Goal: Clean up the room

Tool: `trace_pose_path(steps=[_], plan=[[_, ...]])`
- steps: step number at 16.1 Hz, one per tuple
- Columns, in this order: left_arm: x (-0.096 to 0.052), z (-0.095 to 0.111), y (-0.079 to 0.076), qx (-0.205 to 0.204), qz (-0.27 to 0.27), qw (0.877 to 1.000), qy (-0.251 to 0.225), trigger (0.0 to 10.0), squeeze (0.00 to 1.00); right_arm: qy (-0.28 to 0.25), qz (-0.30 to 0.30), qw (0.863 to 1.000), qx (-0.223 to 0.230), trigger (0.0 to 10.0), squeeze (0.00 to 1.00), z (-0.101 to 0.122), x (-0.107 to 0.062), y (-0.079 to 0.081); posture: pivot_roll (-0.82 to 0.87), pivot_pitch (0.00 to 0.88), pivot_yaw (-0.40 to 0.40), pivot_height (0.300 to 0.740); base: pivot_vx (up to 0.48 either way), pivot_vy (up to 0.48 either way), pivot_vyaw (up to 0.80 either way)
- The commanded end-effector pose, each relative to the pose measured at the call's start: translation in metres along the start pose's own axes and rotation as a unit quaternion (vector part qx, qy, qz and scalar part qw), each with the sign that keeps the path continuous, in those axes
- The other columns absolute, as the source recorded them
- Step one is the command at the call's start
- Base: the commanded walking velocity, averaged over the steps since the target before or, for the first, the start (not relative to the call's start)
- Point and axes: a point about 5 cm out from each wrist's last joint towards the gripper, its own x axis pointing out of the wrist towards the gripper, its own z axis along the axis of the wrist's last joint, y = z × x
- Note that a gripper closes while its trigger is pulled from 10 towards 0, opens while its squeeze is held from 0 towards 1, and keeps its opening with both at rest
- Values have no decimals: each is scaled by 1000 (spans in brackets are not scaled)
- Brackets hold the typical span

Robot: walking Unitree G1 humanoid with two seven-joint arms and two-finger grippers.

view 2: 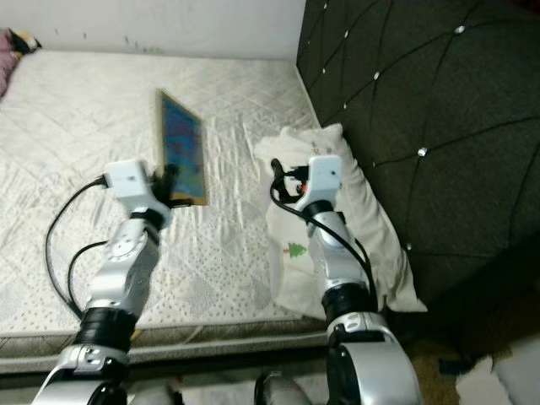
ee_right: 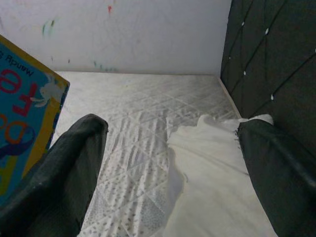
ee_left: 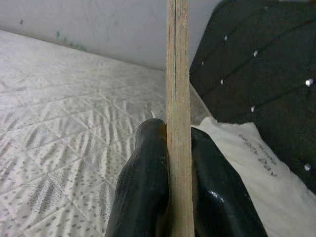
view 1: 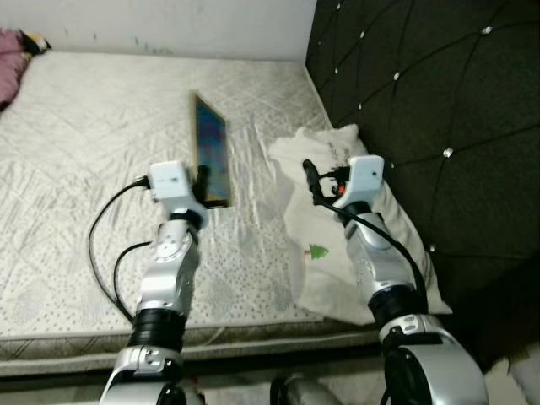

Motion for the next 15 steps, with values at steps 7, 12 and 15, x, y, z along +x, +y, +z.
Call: trace_pose_path(steps=[7, 12, 15], plan=[[-29, -7, 19, 17, 38, 999, -10, 10000, 0, 11, 22, 999, 22, 10000, 0, -15, -26, 16, 48, 0, -45, 740, 0, 0, 0], [-44, -12, 20, 1, 47, 999, 3, 10000, 0, 15, 29, 999, 21, 10000, 0, -16, -41, 19, 35, 0, -47, 740, 0, 0, 0], [-45, -11, 18, -2, 42, 999, 4, 10000, 0, 21, 29, 999, 20, 10000, 0, -14, -45, 18, 31, 5, -50, 736, 0, 0, 0]])
